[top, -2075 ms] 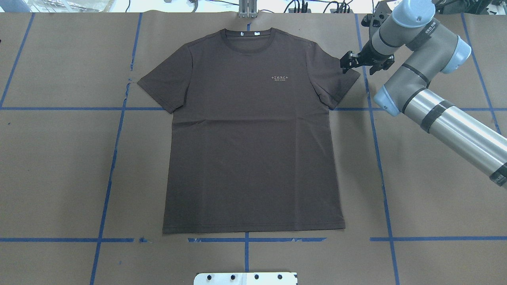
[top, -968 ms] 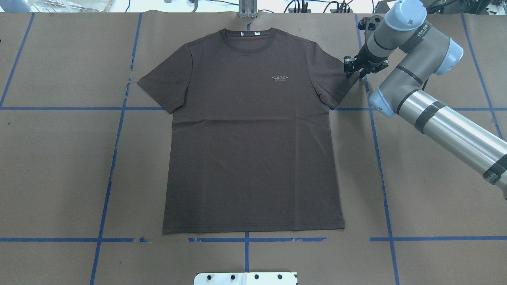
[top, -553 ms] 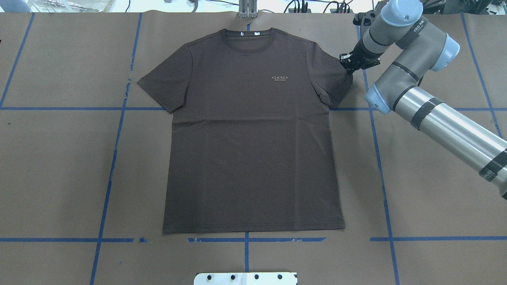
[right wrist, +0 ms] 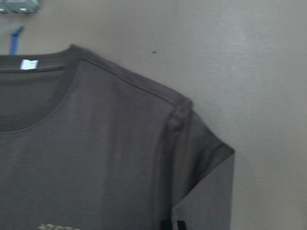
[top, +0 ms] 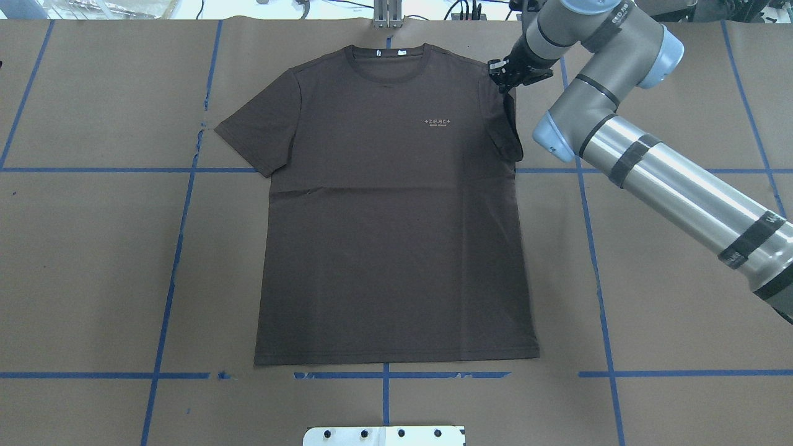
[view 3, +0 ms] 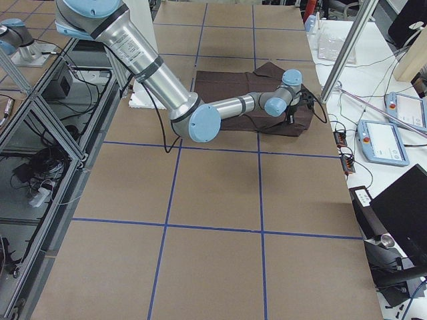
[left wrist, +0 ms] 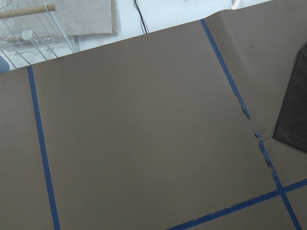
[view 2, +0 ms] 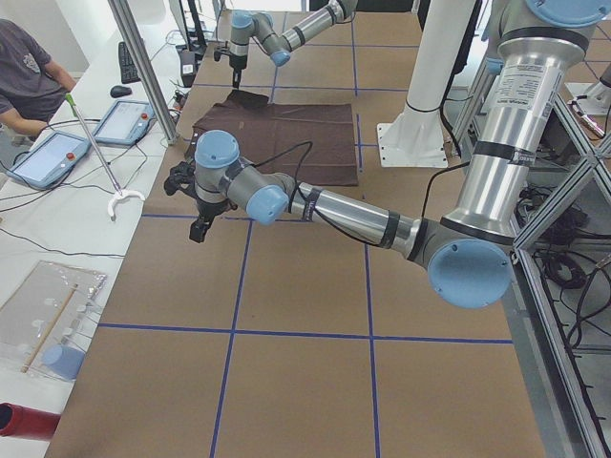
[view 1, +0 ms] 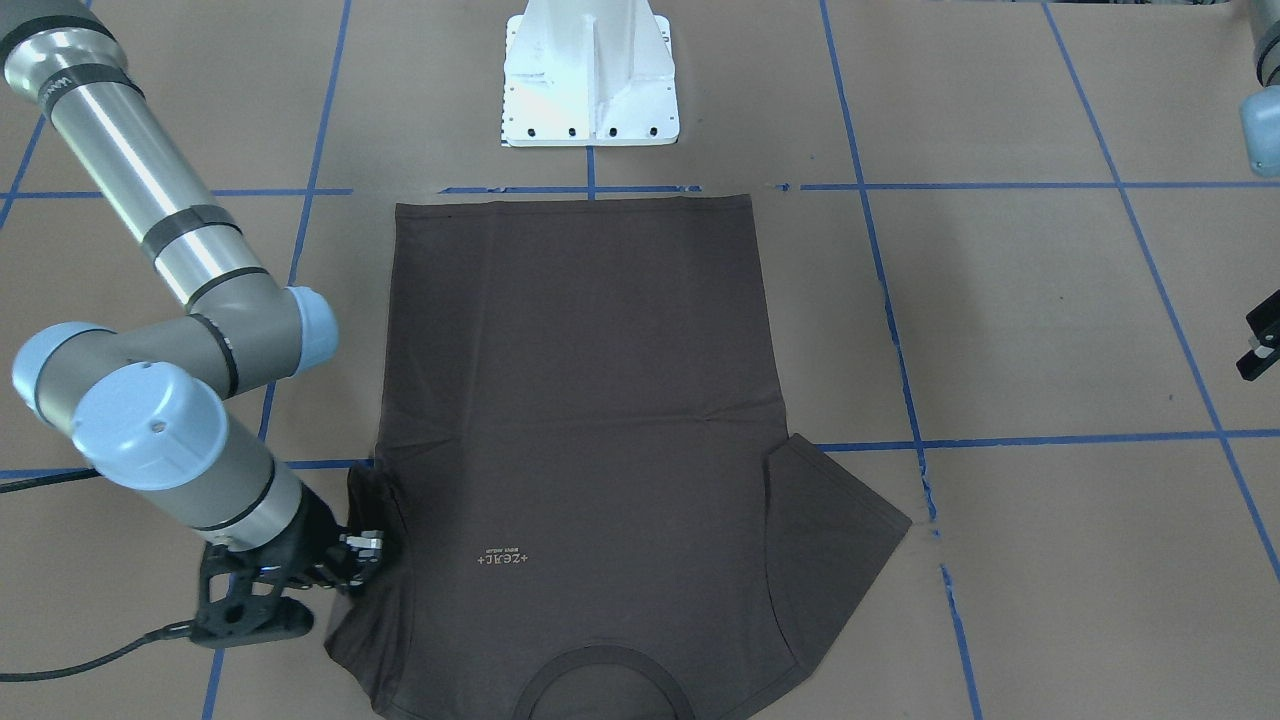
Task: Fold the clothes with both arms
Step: 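Fold the grasped sleeve inward across the shirt body with the right gripper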
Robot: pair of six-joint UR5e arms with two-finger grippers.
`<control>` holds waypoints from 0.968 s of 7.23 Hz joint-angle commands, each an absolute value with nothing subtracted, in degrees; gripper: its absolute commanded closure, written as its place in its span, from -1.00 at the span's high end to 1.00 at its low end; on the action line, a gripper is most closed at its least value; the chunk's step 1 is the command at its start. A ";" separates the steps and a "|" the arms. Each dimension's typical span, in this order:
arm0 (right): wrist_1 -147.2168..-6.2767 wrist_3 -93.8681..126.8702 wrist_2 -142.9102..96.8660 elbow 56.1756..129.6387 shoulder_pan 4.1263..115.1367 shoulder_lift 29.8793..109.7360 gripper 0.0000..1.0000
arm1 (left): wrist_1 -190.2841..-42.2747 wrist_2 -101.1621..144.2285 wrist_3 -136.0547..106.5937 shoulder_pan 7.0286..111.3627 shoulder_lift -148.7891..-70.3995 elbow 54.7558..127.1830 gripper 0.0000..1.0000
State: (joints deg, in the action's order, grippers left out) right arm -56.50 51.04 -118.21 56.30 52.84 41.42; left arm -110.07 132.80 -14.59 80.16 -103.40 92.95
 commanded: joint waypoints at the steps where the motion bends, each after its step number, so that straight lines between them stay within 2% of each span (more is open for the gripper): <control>1: -56.51 51.15 -109.22 55.11 46.71 36.32 -1.00 | -110.04 132.80 -14.59 80.24 -103.36 92.99 1.00; 3: -56.43 51.15 -105.40 53.00 44.22 34.37 -1.00 | -110.04 132.80 -14.76 80.24 -103.36 92.99 1.00; 5: -56.43 51.33 -105.55 53.09 44.21 34.36 0.99 | -110.21 132.80 -14.77 80.16 -103.45 92.81 1.00; 7: -56.60 56.30 -109.39 54.31 44.99 34.45 1.00 | -110.39 132.54 -15.03 79.37 -106.58 90.46 1.00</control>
